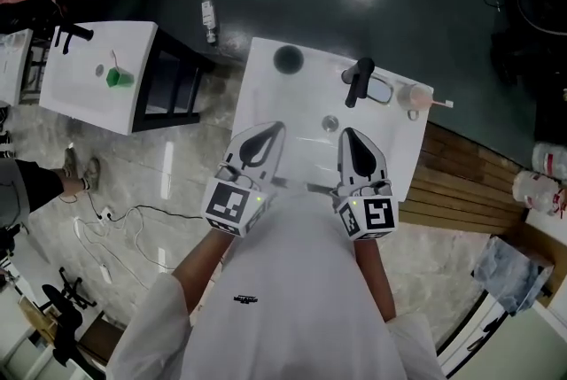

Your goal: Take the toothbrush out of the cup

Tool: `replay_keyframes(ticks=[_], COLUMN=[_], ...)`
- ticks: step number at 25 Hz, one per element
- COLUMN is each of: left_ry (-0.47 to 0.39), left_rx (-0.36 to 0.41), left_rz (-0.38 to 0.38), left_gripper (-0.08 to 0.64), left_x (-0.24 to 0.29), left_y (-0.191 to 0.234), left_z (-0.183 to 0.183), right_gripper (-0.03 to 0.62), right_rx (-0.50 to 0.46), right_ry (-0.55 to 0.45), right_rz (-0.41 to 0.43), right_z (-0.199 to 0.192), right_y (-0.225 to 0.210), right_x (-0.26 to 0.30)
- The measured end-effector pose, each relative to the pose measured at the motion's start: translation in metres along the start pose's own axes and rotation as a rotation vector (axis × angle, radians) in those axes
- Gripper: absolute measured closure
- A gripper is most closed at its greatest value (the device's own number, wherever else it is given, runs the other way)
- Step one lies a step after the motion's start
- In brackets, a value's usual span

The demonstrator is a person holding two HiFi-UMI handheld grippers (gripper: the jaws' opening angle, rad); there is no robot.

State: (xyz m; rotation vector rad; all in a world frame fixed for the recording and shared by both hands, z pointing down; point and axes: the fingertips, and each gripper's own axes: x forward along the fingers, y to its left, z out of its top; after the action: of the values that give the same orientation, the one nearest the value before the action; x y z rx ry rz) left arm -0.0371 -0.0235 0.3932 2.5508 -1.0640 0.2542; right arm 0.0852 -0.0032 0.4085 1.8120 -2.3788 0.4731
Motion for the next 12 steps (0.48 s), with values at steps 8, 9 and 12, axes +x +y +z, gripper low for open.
replay_keyframes(ticks=[8, 9, 12], left_ry=[-0.007, -0.012, -0.02], left_rx=[0.034, 0.035, 0.038], left_rz=[-0.052, -0.062, -0.087], left_gripper=[0.557, 0.557, 0.557], left_x=[0.026, 0.03, 0.042], left_y=[-0.048, -0.054, -0.071], left_z=[0.012, 0.015, 0.02], right_gripper=[0.591, 0.591, 0.591], right_rx=[-0.01, -0.008, 0.008], right_ry=[-0.074, -0.079, -0.092], right_rz=[-0.097, -0.114, -0.161], right_z=[0.024, 0.025, 0.026], right_y=[-0.056, -0.063, -0.083], right_x=[-0.044, -0.049, -0.061])
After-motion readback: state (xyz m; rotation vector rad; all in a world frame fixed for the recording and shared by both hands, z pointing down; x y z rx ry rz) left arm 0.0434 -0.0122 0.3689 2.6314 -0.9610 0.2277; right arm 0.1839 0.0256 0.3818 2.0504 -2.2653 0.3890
